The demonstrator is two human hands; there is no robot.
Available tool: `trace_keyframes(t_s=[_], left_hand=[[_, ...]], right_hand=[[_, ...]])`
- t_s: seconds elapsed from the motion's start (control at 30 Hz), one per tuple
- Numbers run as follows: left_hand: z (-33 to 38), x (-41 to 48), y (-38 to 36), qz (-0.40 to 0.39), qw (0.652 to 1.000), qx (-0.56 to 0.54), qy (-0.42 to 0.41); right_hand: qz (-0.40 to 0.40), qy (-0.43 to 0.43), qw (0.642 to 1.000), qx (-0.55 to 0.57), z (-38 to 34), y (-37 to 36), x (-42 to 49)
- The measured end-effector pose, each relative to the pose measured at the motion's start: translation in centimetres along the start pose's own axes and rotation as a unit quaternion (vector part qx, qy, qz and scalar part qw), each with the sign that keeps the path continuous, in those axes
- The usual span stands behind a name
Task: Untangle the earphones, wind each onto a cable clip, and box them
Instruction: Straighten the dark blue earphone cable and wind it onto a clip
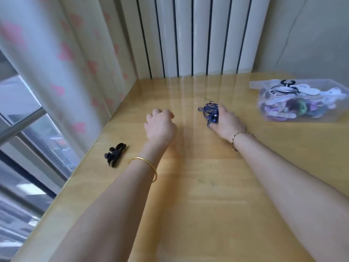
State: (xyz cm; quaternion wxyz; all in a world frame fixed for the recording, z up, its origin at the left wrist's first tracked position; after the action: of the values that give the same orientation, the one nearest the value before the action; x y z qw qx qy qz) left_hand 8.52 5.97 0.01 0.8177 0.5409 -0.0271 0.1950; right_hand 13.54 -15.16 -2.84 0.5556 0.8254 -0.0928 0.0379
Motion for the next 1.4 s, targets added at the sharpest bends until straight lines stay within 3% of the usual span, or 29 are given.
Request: trace_keyframes(t_s=[0.1, 0.2, 0.3, 0.37, 0.43, 0.53, 0.6, 0.7, 0.77, 0.9, 0.97, 1.07, 1.1, 1.13, 1.2, 1.27, 1.33, 1.4], left_hand=[[2.3, -0.3, -1.7, -0.034, 0.997, -0.058, -0.029], [4.1, -0.5, -3.2, -0.075, 0.986, -0.137, -0.052], [7.3, -1.3, -4.6, -0.119, 0.966, -0.182, -0.137], [9.3, -2.0, -4.8, -0.128, 0.944, -0.253, -0.168], [10.0, -2.1, -4.2, -0.119, 0.920, -0.348, -0.134], [11.0, -2.0, -4.0, -0.157, 0.871, -0.461, -0.072], [11.6, -2.1, -4.6, -0.203, 0.838, -0.506, -0.029], [11.6, -2.3, -5.8, -0.255, 0.795, -0.548, 0.044], [11.0, -1.9, -6.3, -0.250, 0.782, -0.564, 0.084], [10.5, -1.4, -6.5, -0.238, 0.790, -0.555, 0.108], [10.5, -1.6, -6.9, -0.251, 0.787, -0.549, 0.129], [10.6, -1.7, -7.6, -0.273, 0.792, -0.530, 0.133], [10.8, -1.8, -7.7, -0.284, 0.785, -0.535, 0.132], [10.9, -1.8, -7.7, -0.290, 0.779, -0.541, 0.132], [11.2, -1.6, -7.1, -0.280, 0.780, -0.548, 0.115], [11.6, -1.1, -6.3, -0.259, 0.794, -0.544, 0.080], [12.1, -1.2, -5.7, -0.257, 0.793, -0.549, 0.061], [12.2, -1.3, -5.4, -0.260, 0.785, -0.558, 0.066]], right_hand=[[0.000, 0.017, 1.000, -0.019, 0.2, -0.4, 0.3], [-0.020, 0.038, 0.990, 0.135, 0.7, -0.2, -0.2], [-0.098, 0.007, 0.907, 0.409, 1.1, 0.9, -1.9], [-0.132, -0.003, 0.862, 0.489, 1.3, 2.2, -2.8], [-0.140, -0.014, 0.841, 0.522, 1.7, 3.6, -2.9], [-0.082, -0.042, 0.851, 0.517, 3.9, 5.9, -2.5], [-0.035, -0.047, 0.889, 0.454, 5.6, 7.2, -2.1], [-0.048, -0.039, 0.927, 0.371, 6.9, 7.1, -1.8], [-0.049, -0.044, 0.920, 0.387, 7.4, 7.3, -1.6], [-0.016, -0.077, 0.892, 0.445, 8.3, 7.8, -0.9], [-0.033, -0.111, 0.833, 0.541, 8.0, 6.7, -1.0], [-0.049, -0.187, 0.664, 0.723, 6.9, 4.9, -1.6], [-0.038, -0.196, 0.657, 0.727, 6.8, 4.8, -1.7], [-0.028, -0.188, 0.690, 0.698, 6.9, 5.0, -1.8], [-0.025, -0.138, 0.788, 0.600, 6.7, 5.7, -1.7], [-0.070, -0.079, 0.854, 0.509, 5.8, 5.8, -1.8], [-0.126, -0.026, 0.882, 0.453, 4.6, 5.3, -2.3], [-0.132, -0.008, 0.884, 0.449, 4.1, 5.4, -2.4]])
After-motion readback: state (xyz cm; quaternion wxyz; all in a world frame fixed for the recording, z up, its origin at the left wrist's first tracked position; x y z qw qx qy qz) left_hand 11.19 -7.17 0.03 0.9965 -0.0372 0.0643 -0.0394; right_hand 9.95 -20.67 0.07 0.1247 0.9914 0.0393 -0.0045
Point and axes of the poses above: each hand's wrist, its own x-axis towards the middle knuckle, its own y-axis out of the back of the hand, z = x × y, the point moved 10 cm from there along x, towards the middle knuckle, and after that the axes turned 4 degrees about z, right-handed, at the moved point
